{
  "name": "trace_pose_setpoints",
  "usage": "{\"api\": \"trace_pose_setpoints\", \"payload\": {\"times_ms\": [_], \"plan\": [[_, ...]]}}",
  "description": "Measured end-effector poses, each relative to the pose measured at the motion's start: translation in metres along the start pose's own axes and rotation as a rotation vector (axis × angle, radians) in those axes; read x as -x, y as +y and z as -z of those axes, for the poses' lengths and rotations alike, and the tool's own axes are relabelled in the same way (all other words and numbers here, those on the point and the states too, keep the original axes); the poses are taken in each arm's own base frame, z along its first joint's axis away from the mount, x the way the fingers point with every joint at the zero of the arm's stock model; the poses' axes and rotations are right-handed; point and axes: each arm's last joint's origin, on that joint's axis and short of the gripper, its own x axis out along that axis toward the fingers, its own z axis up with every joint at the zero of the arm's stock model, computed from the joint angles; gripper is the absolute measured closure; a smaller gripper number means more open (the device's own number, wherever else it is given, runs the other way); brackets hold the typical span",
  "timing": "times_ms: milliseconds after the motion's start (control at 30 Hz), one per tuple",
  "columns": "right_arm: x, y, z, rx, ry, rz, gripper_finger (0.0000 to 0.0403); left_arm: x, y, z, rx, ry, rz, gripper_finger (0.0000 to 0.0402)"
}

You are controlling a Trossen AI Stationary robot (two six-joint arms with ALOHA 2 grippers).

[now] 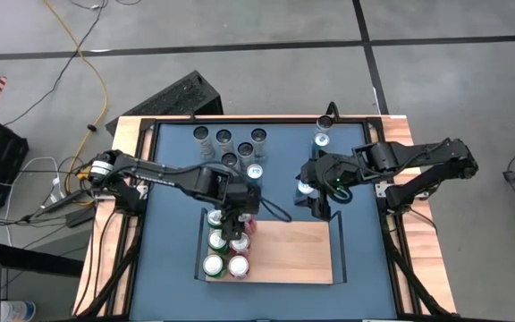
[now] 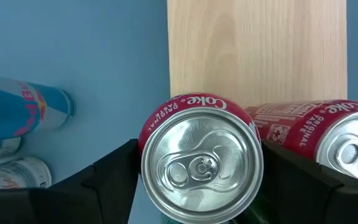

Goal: Place canned beverage on shelf
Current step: Put the top red-white soda can on the shelf aligned with the other red-white soda cans

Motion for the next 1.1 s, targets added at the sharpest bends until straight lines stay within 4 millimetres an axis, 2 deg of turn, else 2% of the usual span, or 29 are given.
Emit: {"api": "trace_pose_setpoints", "payload": {"times_ms": [633, 967, 1100], "plan": [[0.0000, 0.0002, 0.0000, 0.021, 0.000, -0.003, 0.0058, 0.0044, -0.0002, 0.0017, 0.007, 0.043, -0.003, 0.0114], [0.0006, 0.0045, 0.0009, 0.029, 0.003, -0.023, 0.0058, 0.0044, -0.0016, -0.0001, -0.006, 0.030, 0.030, 0.0051], [-0.0009, 0.0047, 0.0007, 0.029, 0.005, -0.022, 0.0058, 0.0044, -0.0013, -0.0001, 0.011, 0.029, 0.024, 0.0039]]}}
